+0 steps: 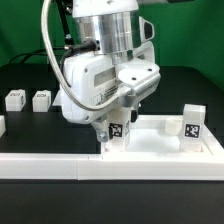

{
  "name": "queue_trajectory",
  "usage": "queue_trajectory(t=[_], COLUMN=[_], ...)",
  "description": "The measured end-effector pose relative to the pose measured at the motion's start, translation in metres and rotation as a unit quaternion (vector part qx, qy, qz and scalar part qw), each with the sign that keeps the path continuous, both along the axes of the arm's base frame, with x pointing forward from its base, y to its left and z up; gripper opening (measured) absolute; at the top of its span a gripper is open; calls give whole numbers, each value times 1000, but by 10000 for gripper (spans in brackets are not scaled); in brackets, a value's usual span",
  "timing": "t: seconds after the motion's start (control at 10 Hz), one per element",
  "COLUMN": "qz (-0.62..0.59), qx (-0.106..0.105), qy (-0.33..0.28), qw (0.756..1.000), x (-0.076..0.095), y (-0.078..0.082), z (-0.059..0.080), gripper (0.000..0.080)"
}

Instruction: Assemble square table

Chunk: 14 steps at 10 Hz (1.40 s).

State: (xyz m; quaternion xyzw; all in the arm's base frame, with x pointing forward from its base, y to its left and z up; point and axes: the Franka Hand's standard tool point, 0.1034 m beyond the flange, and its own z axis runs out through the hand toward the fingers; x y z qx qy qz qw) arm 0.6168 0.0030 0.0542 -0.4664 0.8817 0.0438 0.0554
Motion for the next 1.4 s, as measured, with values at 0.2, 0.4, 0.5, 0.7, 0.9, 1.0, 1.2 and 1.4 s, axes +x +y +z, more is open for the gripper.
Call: queue_trajectory(t=[0.2,0.4,0.5,0.7,0.9,1.0,1.2,1.4], qz=[69,209,249,292,402,507,652,691], qx=[-4,0,-9,-23,-43,-67,-87,-106], qy=[-25,-50,-69,-79,-97,-102,-98,-104], qw=[997,977,966,953,909,853,747,708], x=[-1,-9,-10,-13,-12,-18,-17,-18], y=[3,15,19,19,15,13,29,18], z=[13,41,50,48,46,40,42,40], gripper=[649,649,649,649,649,649,649,649])
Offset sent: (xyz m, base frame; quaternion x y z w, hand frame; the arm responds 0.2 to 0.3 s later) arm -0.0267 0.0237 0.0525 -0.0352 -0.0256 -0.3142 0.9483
